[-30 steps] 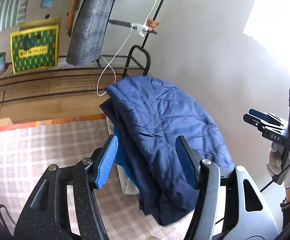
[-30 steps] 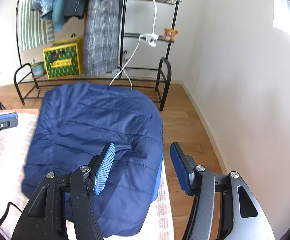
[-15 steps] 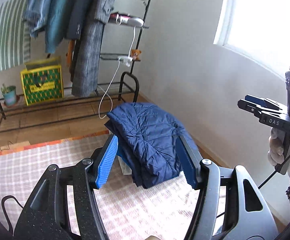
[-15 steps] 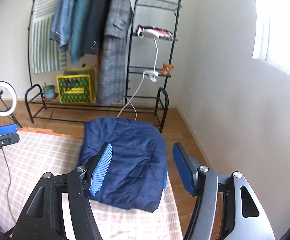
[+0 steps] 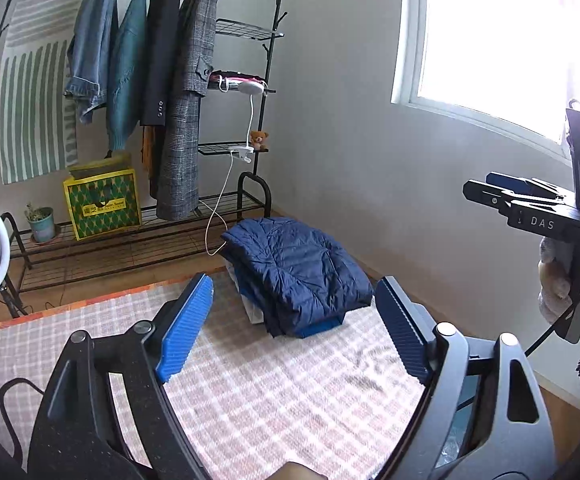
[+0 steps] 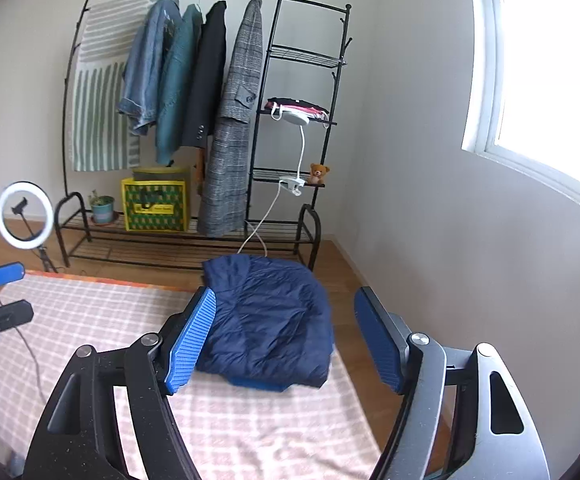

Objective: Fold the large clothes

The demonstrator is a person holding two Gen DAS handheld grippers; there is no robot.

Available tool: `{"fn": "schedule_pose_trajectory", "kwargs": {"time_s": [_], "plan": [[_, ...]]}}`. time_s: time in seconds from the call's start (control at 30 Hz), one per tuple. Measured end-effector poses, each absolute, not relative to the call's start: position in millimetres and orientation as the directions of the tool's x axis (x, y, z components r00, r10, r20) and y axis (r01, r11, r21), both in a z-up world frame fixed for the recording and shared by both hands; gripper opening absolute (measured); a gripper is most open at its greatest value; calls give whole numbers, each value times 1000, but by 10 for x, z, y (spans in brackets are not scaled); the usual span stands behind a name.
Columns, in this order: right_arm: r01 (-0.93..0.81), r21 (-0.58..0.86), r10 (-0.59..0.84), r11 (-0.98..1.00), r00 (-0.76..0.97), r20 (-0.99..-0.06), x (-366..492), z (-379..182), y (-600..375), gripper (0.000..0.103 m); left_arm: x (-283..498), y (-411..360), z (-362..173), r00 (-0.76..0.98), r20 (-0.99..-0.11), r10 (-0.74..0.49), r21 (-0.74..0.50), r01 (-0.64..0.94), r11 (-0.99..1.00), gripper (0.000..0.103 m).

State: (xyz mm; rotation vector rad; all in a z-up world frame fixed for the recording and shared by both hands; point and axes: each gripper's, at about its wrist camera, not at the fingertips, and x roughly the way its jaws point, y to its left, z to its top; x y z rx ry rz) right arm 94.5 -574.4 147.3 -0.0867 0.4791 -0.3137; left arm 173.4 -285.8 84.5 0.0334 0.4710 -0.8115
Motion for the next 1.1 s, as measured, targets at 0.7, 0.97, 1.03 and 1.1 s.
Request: {"fn": "schedule_pose_trajectory", "kwargs": {"time_s": [0.7, 0.97, 1.03, 1.1], "plan": [[347, -45, -338, 937, 863, -376, 587, 725, -5013, 84, 1097, -2303, 199, 725, -433, -536, 47, 612, 789, 103], [376, 4, -341, 927, 846, -409, 727, 351, -5011, 84, 1175, -2384, -173, 722, -501, -477, 110, 600, 792, 103], [379, 3, -344, 925, 843, -414, 735, 283, -5017, 84, 1196, -2399, -243, 717, -515, -469, 112, 599, 793, 103], [381, -8, -348, 925, 837, -422, 758, 235, -5039, 84, 1214, -2415, -308, 711, -529, -462, 111, 598, 793, 103]]}}
